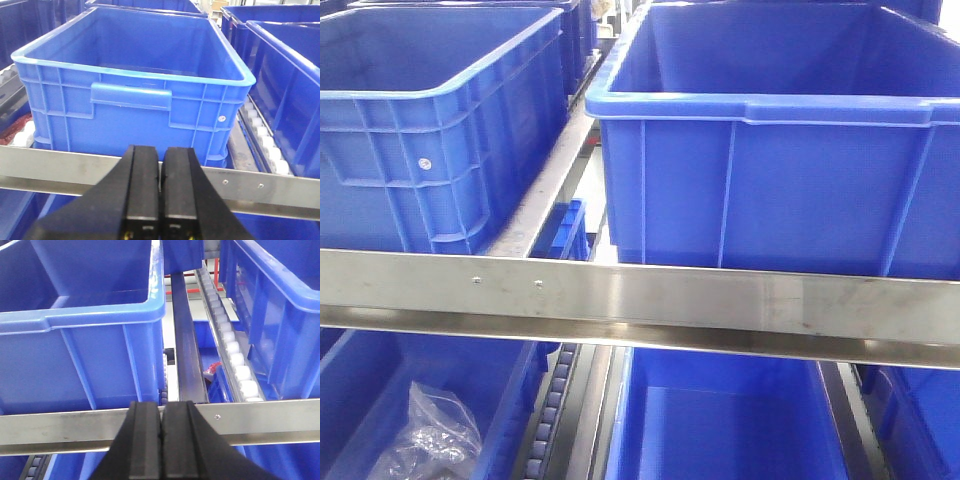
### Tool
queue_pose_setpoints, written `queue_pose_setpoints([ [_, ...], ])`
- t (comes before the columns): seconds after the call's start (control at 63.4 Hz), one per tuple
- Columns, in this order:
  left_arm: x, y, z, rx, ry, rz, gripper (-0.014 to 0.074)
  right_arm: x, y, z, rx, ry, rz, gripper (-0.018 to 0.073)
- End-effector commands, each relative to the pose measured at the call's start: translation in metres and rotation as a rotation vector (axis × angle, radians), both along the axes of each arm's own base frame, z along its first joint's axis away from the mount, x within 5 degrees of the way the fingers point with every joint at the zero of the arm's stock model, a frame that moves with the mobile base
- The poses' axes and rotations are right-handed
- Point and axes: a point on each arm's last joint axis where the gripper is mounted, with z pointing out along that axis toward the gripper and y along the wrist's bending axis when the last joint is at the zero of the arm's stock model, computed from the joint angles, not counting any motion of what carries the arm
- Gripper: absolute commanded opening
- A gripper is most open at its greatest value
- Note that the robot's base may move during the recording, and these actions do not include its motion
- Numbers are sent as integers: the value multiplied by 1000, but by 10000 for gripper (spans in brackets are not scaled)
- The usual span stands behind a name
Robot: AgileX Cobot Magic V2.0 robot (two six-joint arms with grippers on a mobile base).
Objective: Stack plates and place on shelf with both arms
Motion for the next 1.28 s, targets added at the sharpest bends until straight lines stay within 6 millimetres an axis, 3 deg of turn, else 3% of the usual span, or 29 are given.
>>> queue_pose_setpoints([
  [0.0, -2, -1, 9, -38, -105, -17, 83, -1, 0, 9, -30, -101, -7, 55],
  [1.262, -2, -1, 10, -45, -114, -17, 83, -1, 0, 9, -30, -101, -7, 55],
])
